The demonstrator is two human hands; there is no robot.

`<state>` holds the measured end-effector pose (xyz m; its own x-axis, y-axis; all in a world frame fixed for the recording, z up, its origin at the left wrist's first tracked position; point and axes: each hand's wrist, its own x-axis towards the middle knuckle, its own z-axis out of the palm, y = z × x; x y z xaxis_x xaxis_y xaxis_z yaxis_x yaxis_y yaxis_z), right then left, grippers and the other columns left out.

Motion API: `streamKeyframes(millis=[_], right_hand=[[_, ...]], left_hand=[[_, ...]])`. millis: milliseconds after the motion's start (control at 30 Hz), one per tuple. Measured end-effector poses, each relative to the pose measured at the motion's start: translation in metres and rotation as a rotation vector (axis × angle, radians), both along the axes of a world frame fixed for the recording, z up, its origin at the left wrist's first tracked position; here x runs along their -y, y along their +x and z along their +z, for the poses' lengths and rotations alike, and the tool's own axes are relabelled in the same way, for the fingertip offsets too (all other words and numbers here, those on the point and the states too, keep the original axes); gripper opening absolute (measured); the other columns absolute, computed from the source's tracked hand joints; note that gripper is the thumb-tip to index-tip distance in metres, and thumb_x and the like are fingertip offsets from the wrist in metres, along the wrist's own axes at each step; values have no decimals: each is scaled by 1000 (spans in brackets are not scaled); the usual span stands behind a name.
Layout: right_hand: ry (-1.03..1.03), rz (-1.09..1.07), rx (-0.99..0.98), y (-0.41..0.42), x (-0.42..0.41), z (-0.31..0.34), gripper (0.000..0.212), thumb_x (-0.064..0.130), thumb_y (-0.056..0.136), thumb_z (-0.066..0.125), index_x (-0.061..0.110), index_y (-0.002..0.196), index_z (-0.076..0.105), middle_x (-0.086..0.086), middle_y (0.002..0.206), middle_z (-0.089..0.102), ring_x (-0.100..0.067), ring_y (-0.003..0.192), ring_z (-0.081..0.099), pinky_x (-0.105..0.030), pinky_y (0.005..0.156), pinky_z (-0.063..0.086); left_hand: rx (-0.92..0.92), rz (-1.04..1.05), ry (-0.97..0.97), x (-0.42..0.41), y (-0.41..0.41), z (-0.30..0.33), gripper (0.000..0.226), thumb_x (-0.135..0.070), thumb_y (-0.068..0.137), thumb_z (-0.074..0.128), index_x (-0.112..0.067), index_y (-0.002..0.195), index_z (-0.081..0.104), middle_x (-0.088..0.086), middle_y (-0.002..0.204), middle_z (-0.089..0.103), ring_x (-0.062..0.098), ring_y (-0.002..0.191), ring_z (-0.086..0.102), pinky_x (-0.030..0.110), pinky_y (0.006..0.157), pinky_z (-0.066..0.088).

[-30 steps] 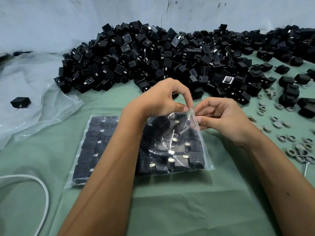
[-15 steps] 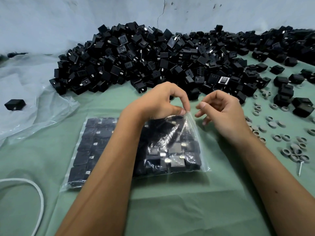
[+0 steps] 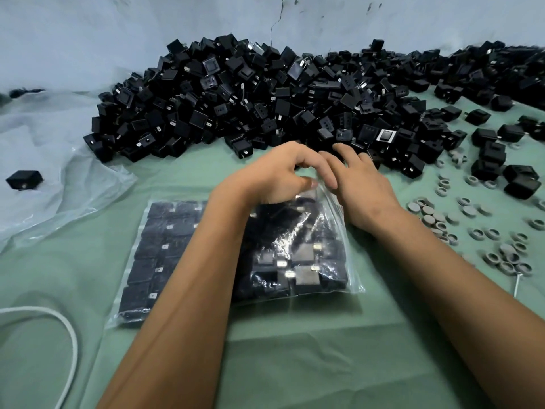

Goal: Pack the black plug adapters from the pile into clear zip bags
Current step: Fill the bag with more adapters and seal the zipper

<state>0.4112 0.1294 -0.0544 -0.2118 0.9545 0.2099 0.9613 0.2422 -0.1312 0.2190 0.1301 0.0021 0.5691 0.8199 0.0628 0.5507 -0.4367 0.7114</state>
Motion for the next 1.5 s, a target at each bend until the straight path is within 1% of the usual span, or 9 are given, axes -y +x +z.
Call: streamKeyframes(millis=[67,167,267,333,467,667,833,1133,1500], right_hand=[[35,-12,-60,-1,-6,1,53,21,101,59,27,150,42,-2,149,37,-26,122,49,-45,93,52],[53,-84,-197,-2,-11,1,30,26,104,53,18,133,53,-3,117,43,-17,83,53,-42,77,51],[82,-118,-259,0,-11,-4,25,26,101,61,19,125,59,-7,118,48,-32,95,60,-42,85,53],[67,-139,-452,3,-6,-4,26,34,96,71,22,119,67,-1,109,61,-24,99,64,-33,87,52],[23,-239,-848,3,12,-6,26,48,80,84,30,93,72,11,79,70,-5,73,68,-22,61,51],[-151,-115,-929,10,37,-9,31,32,75,92,30,98,72,7,90,77,-7,85,74,-31,81,59],[-96,90,-798,24,44,-1,27,26,80,88,31,104,78,8,91,64,-7,87,63,-16,76,52],[-272,340,-1069,33,47,2,44,1,76,86,12,116,69,-6,109,76,-25,98,72,-32,93,58],[-169,288,-993,24,52,5,36,9,78,89,14,106,68,-3,92,78,-8,75,68,-26,72,52]], left_hand=[[5,58,16,-2,-10,2,40,3,96,60,-32,97,79,-9,111,72,20,110,66,46,99,53],[99,186,30,-5,-37,6,42,8,96,54,-25,97,79,-9,108,74,9,106,66,30,92,50],[201,338,62,-7,-64,8,36,7,97,52,-18,94,78,8,106,74,21,97,66,36,86,51],[231,402,67,-7,-77,9,35,9,97,51,-15,94,76,1,97,75,6,88,67,20,80,49],[246,511,97,-7,-93,8,36,11,94,49,-12,96,77,-17,72,64,5,71,55,20,63,41],[250,502,64,0,-87,10,33,6,95,53,-18,93,76,-20,73,69,-5,73,58,14,66,45],[206,335,-26,-1,-71,4,29,2,98,57,-18,99,78,-2,107,73,21,110,66,34,98,55],[-6,43,11,-3,-11,0,30,-7,95,70,-30,114,76,-13,127,65,0,121,55,19,102,41],[-88,54,84,-6,-3,-6,16,-21,89,80,-34,96,79,-16,114,58,10,118,55,38,105,46]])
